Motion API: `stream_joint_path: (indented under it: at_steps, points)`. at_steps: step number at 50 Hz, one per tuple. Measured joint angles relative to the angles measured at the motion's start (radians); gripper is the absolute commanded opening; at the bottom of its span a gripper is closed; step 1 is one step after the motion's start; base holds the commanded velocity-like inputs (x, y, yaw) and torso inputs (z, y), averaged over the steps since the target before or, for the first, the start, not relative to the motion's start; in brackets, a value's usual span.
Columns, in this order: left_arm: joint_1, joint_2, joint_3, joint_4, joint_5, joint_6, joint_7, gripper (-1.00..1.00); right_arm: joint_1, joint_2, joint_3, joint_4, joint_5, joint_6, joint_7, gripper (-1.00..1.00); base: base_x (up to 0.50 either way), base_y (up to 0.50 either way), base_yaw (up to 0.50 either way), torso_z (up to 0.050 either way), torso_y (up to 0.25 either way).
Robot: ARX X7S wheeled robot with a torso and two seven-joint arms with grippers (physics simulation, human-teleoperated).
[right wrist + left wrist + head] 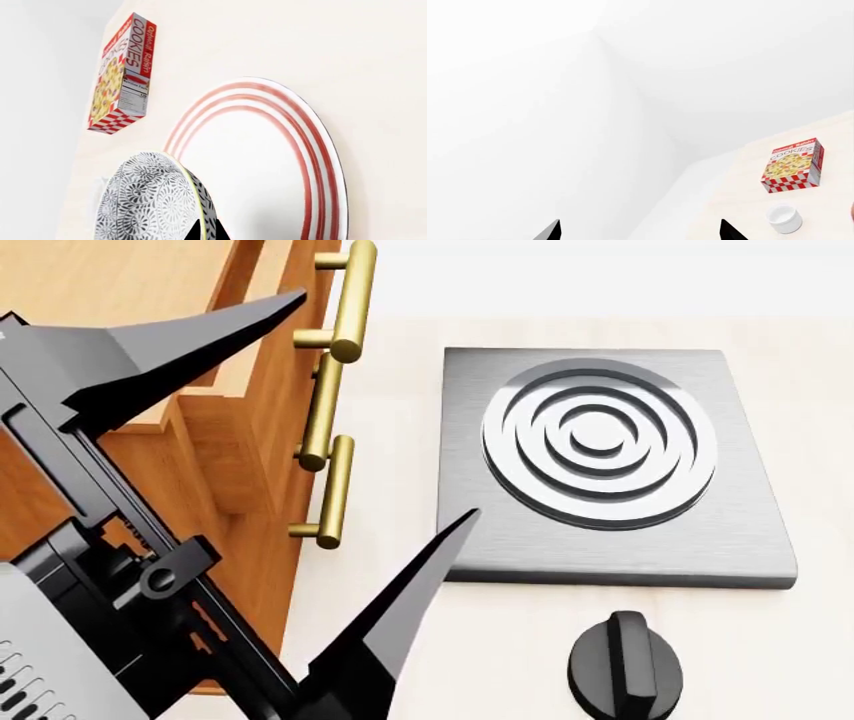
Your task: Pick the akita bowl on the wooden cabinet and place it on the plate.
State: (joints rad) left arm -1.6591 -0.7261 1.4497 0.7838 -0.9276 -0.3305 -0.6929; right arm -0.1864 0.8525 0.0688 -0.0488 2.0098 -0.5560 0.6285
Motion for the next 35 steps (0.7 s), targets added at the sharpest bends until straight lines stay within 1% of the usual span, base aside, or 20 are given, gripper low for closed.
stream_joint_path:
  at_steps: [28,29,35]
  points:
    - [0.014,0.000,0.000,-0.002,0.010,0.000,0.002,1.00,-0.002,-0.011,-0.001,0.017,-0.015,0.010,-0.001,-1.00,0.00,0.00,0.00,0.000,0.000]
    - [0.014,0.000,0.000,-0.002,0.011,0.000,0.002,1.00,-0.002,-0.010,-0.002,0.017,-0.016,0.011,-0.001,1.00,0.00,0.00,0.00,0.000,0.000]
    - [0.015,0.001,-0.001,-0.002,0.011,0.000,0.003,1.00,0.001,-0.008,0.001,0.017,-0.029,0.018,-0.005,1.00,0.00,0.00,0.00,0.000,0.000]
